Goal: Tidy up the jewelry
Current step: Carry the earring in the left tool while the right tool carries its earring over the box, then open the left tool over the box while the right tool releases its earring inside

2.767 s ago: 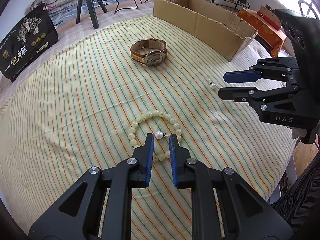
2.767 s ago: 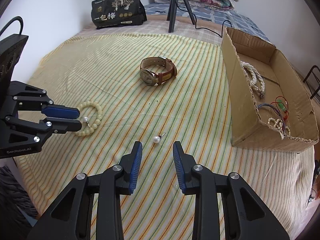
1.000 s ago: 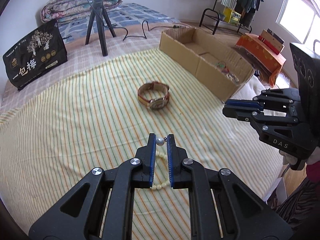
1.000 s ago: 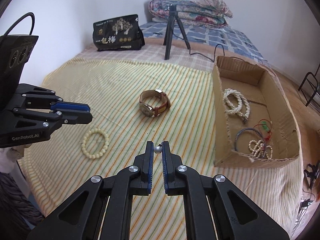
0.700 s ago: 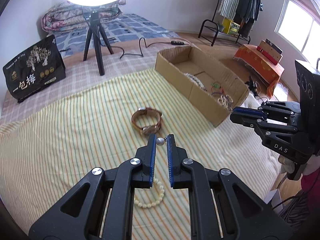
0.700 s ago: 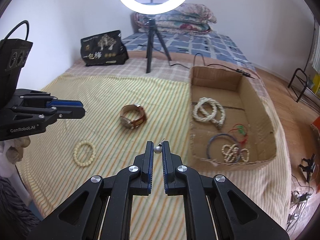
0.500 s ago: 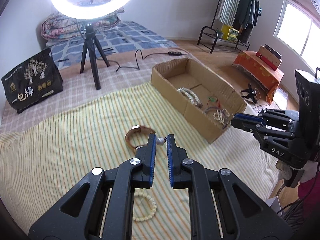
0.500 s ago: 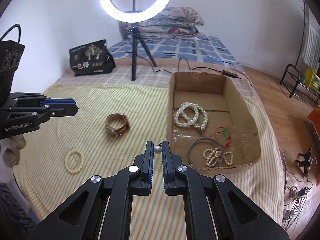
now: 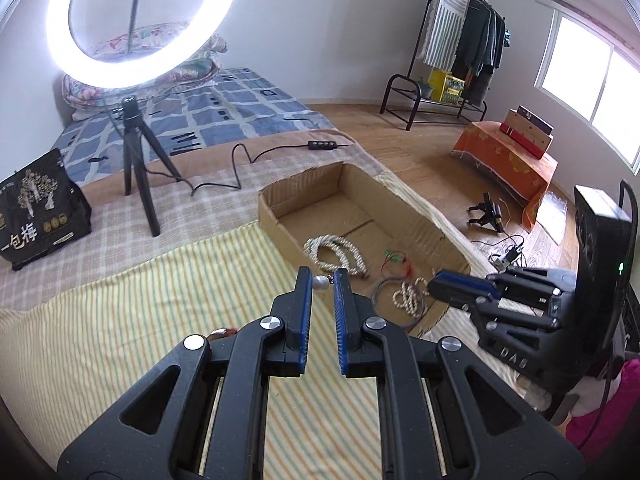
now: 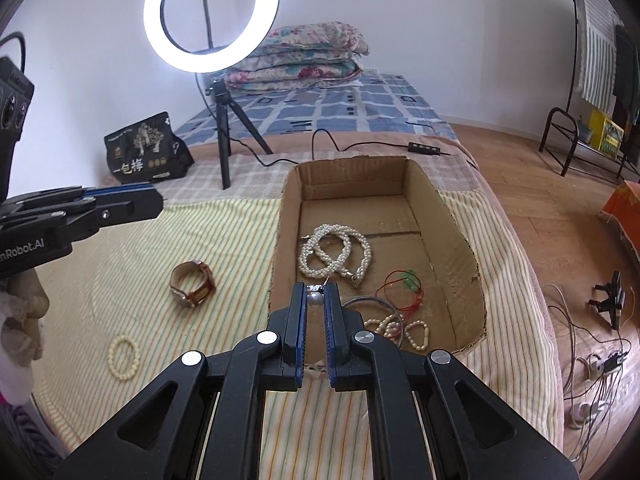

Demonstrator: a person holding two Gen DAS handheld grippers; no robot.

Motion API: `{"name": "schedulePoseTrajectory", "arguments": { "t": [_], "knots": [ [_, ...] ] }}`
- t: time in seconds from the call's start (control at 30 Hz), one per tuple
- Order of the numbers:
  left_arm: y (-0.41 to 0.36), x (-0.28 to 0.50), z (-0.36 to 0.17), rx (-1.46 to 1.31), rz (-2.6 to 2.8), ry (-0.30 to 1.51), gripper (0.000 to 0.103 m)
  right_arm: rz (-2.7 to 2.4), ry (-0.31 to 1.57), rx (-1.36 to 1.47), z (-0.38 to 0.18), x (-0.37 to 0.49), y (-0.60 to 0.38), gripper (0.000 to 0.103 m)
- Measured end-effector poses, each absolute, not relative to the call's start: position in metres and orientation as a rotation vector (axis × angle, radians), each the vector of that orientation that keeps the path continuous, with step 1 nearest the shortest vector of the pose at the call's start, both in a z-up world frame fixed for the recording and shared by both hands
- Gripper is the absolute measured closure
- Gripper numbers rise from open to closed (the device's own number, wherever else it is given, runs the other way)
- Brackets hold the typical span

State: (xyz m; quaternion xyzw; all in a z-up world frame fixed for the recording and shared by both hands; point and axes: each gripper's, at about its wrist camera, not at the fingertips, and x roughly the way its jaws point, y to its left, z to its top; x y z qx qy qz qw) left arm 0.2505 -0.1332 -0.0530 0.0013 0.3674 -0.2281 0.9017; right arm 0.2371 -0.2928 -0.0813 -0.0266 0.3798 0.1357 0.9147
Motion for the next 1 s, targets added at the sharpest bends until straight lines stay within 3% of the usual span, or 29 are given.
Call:
{"name": "schedulePoseTrajectory", "arguments": {
  "t": [1.0],
  "knots": [
    [-0.210, 0.335, -0.082, -0.003, -0.512, 0.794, 0.094, 0.207, 0.840, -0.026, -0.113, 0.273, -0.330, 0.096]
  ]
}}
